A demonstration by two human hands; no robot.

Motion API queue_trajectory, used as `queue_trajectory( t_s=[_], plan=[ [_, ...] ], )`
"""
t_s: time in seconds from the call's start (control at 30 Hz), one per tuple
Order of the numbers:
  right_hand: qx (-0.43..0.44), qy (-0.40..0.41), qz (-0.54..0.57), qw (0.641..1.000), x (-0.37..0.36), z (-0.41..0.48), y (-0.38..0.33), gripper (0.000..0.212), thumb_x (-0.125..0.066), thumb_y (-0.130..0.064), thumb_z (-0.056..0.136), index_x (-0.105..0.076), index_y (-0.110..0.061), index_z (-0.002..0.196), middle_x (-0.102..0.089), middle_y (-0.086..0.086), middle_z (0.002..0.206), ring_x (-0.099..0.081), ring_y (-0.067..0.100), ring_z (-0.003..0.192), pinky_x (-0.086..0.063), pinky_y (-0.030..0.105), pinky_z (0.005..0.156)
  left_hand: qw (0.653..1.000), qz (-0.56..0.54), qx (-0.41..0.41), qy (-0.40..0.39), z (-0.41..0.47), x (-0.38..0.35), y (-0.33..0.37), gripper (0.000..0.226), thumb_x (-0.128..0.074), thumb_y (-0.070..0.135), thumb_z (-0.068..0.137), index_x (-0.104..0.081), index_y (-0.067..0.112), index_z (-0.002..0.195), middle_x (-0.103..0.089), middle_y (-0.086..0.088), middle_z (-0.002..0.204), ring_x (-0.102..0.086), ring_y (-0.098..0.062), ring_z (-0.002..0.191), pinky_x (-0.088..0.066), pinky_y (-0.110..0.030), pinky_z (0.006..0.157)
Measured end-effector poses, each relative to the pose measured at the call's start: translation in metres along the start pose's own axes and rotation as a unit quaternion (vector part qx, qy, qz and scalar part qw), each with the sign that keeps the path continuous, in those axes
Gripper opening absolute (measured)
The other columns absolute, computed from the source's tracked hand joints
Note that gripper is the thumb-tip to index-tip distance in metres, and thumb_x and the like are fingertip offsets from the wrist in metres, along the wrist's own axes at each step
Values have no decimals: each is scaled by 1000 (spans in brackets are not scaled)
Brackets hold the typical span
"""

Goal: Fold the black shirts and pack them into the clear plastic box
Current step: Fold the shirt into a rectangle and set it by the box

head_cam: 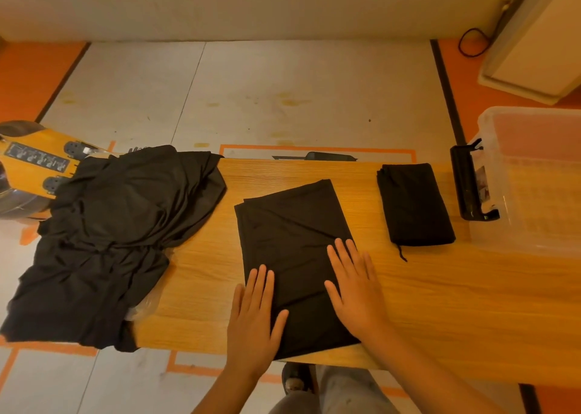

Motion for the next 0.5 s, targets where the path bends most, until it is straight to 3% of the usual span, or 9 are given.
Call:
queue_trajectory(
  t_s=[0.1,0.27,0.37,0.43,0.5],
  plan=[
    [80,-25,-6,996,-11,-22,-26,63,-30,-44,91,-26,-21,150,-27,2,157,-13,19,146,-7,40,116,997,26,-77,-20,-8,-8,19,65,-33,46,97,-23,14,153,-16,-3,161,-19,-21,148,-14,-42,117],
    [81,-45,1,996,-18,-51,-24,68,-32,-53,90,-25,-21,150,-29,1,156,-15,18,146,-8,39,115,993,14,-111,-36,-14,-8,22,68,-33,54,98,-23,14,153,-17,-4,162,-13,-20,149,-11,-40,118],
    [141,-49,-1,989,-17,-73,-32,83,-40,-69,83,-24,-24,151,-24,0,157,-16,19,146,-9,39,114,975,22,-215,-52,-39,-14,37,81,-39,65,94,-21,14,154,-15,-3,162,-10,-19,150,-9,-39,120],
    [171,-74,-21,982,-25,-87,-35,93,-47,-76,76,-26,-24,150,-27,2,157,-17,21,146,-13,41,113,963,48,-257,-57,-55,-24,35,74,-45,53,96,-21,15,154,-17,-3,162,-11,-20,150,-10,-37,120],
    [171,-78,-29,982,-32,-93,-32,100,-62,-71,71,-26,-22,151,-32,5,155,-19,23,145,-11,41,114,967,51,-246,-33,-58,-28,27,65,-45,19,95,-19,16,154,-17,-4,161,-14,-20,149,-10,-37,121]
  ],
)
Point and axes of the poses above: each hand's wrist, its own z-axis towards the middle knuckle, its own x-axis out of the back of the hand, y = z × x, the point moved 10 cm from there along z, towards the middle knuckle
